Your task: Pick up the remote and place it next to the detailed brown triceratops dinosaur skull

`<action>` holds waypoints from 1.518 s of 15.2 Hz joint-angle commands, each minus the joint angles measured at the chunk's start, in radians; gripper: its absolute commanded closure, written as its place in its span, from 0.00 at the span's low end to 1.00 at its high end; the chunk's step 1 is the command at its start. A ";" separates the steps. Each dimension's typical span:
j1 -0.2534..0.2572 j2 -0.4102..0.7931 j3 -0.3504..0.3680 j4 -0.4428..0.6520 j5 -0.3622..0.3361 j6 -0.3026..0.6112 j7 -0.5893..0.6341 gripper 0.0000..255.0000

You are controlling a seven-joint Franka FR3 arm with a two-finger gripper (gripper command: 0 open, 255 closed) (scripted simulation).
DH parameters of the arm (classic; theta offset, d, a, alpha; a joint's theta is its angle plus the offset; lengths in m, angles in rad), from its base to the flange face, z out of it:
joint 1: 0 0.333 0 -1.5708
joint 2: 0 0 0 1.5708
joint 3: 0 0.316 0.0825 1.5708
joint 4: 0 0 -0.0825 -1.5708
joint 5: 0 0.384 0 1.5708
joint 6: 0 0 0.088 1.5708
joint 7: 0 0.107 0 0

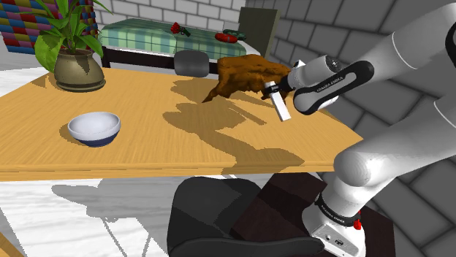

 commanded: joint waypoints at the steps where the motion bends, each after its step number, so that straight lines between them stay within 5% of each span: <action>1: 0.016 -0.025 -0.013 0.021 0.002 -0.028 0.004 1.00; 10: 0.112 -0.135 -0.079 0.079 0.015 -0.198 -0.017 1.00; 23: 0.185 -0.236 -0.100 0.196 0.056 -0.416 -0.050 1.00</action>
